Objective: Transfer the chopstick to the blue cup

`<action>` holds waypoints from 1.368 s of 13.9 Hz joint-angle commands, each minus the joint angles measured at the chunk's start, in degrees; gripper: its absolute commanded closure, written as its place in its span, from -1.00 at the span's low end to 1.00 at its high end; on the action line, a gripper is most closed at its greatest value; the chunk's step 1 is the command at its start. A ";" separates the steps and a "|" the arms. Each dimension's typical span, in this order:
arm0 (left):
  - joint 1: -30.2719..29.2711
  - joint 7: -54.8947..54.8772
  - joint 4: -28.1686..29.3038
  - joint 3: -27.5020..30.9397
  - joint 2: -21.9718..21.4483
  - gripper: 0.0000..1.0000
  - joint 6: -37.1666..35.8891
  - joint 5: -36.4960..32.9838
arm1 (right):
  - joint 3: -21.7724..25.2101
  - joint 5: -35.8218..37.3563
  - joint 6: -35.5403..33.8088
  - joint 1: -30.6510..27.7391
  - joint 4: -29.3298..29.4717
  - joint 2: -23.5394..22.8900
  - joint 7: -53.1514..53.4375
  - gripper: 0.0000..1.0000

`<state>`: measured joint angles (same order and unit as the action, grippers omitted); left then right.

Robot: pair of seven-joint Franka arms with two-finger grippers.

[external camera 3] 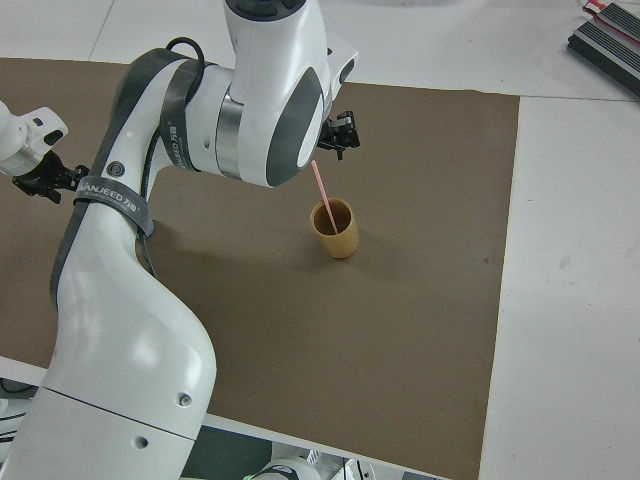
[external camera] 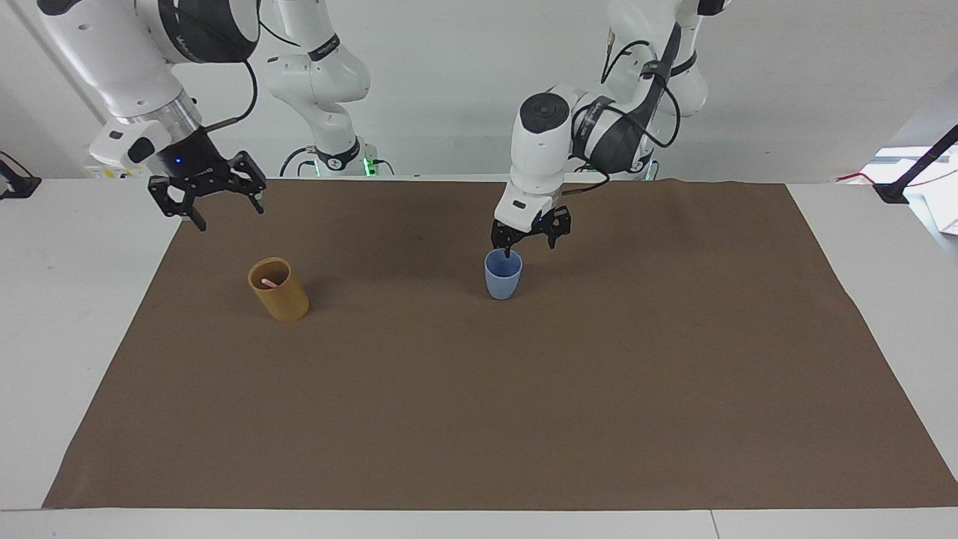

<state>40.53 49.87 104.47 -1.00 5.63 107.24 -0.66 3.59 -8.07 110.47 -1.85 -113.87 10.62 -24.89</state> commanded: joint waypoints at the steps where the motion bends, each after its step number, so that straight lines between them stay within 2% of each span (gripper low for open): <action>1: -7.45 0.06 -1.45 -0.05 -2.63 -1.00 -3.00 0.13 | -0.07 -2.12 6.24 -0.26 -6.28 1.35 -1.30 -1.00; 2: -11.23 -1.43 -1.54 -0.05 -3.86 -0.99 -4.22 0.04 | -0.07 -2.30 7.73 -0.43 -6.80 0.29 -1.39 -1.00; 4: -18.08 -13.86 -1.98 0.04 -6.85 -1.00 -7.03 0.13 | -0.16 -3.17 12.12 -0.17 -9.43 -1.21 -1.48 -1.00; 6: -23.98 -23.20 -4.26 0.03 -9.75 -1.00 -11.77 0.04 | -0.16 -3.26 16.77 0.01 -12.07 -2.17 -1.57 -1.00; 8: -29.87 -35.83 -7.77 -0.05 -10.64 -1.00 -18.35 0.04 | -0.16 -4.66 18.81 0.01 -12.26 -4.02 -1.74 -0.95; 10: -33.31 -40.28 -8.40 -0.14 -10.64 -1.00 -18.39 0.13 | -0.16 -6.25 20.57 0.18 -12.26 -4.99 -1.83 -0.74; 13: -36.13 -40.12 -8.23 -0.05 -10.64 -1.00 -18.56 0.13 | -0.16 -6.25 20.58 0.98 -12.17 -5.26 -4.28 -0.27; 16: -36.23 -40.12 -8.31 -0.05 -10.64 -1.00 -18.47 0.13 | -0.07 -6.17 20.58 0.89 -11.91 -5.34 -4.91 0.17; 19: -35.87 -40.20 -8.23 -0.05 -10.64 -1.00 -18.39 0.13 | -0.07 -6.08 21.01 0.89 -11.64 -5.52 -5.17 0.49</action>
<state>5.04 10.38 96.83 -0.65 -5.21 89.92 -0.68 3.46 -12.80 130.62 -0.81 -125.51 5.10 -27.87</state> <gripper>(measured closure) 0.000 0.678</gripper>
